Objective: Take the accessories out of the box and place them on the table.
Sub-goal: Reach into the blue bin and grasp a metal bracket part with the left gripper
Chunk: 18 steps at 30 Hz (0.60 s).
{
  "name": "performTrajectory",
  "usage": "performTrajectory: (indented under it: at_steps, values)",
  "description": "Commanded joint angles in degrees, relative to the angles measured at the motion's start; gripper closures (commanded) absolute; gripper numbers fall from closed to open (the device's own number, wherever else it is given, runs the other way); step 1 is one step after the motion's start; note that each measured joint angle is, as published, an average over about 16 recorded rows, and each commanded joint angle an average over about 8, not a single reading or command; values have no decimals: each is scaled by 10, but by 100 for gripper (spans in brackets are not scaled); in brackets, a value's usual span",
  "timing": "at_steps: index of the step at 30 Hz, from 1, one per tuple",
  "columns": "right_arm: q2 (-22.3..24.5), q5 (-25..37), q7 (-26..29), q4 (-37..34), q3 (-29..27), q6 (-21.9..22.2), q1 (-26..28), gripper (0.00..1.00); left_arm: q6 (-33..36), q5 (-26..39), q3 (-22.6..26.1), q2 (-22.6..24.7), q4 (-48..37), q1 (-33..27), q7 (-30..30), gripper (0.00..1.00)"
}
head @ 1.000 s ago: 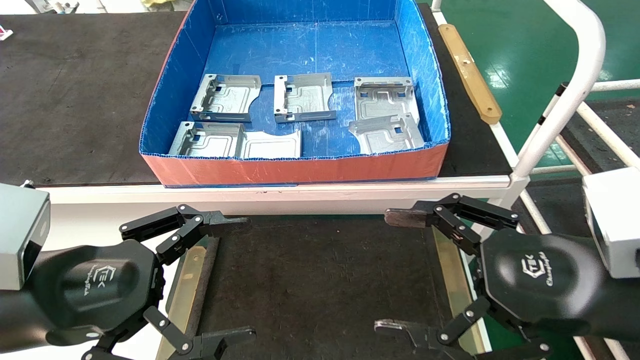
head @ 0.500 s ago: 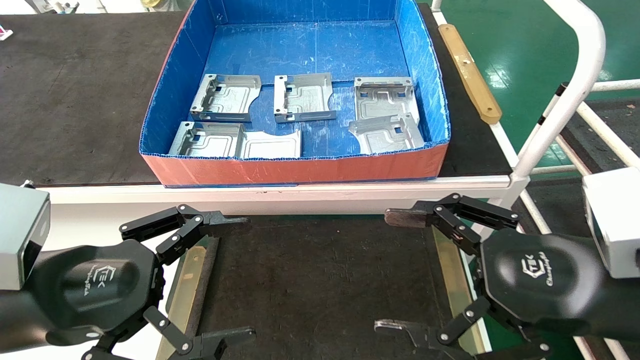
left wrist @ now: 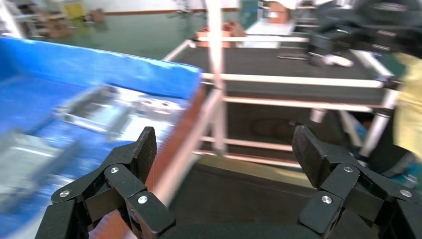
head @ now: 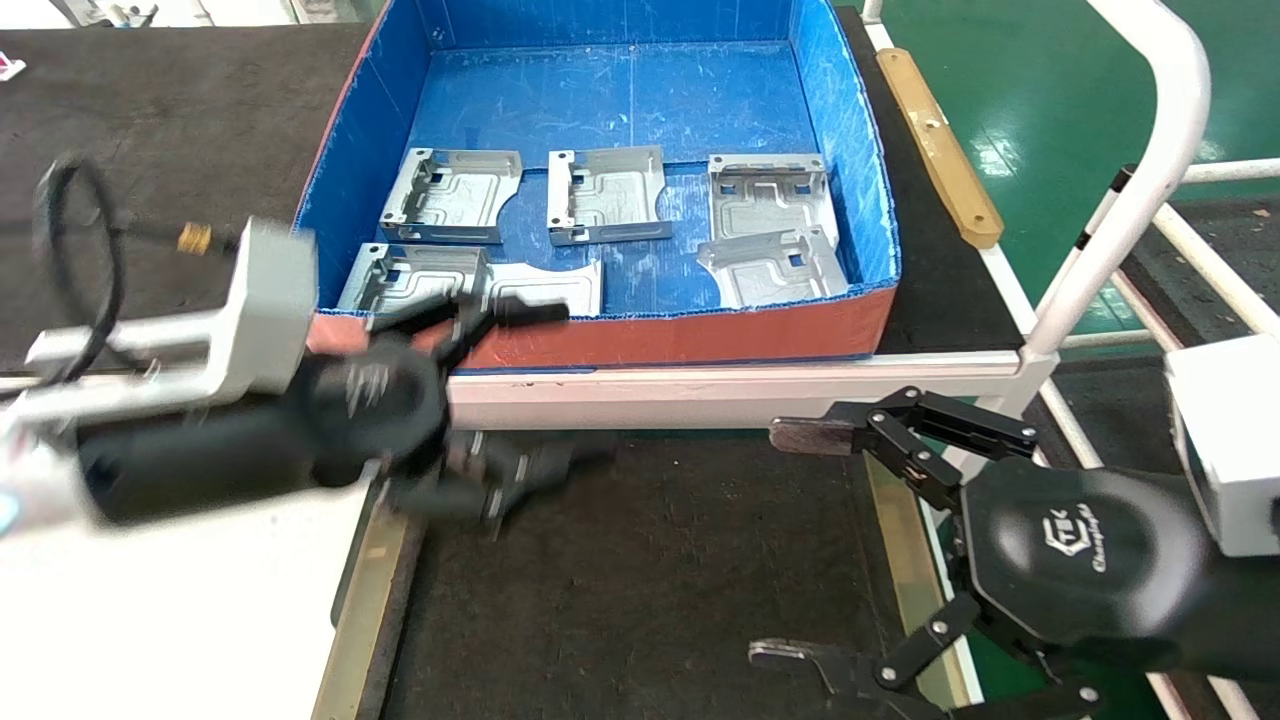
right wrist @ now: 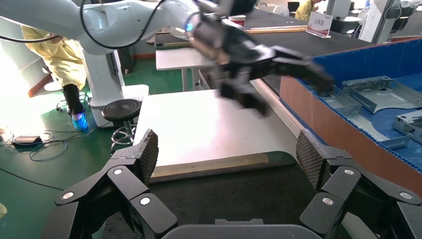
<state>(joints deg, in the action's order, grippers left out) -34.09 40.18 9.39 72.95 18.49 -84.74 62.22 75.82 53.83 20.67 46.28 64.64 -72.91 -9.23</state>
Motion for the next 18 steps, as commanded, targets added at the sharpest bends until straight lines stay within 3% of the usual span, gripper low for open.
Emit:
performTrajectory:
  at_steps: [1, 18]
  values:
    - [0, 0, 0, 0, 0, 0, 0, 0, -13, 14, 5, 16, -20, -21, 2, 0]
    - [0, 0, 0, 0, 0, 0, 0, 0, -124, 110, 23, 112, -274, -190, 61, 0]
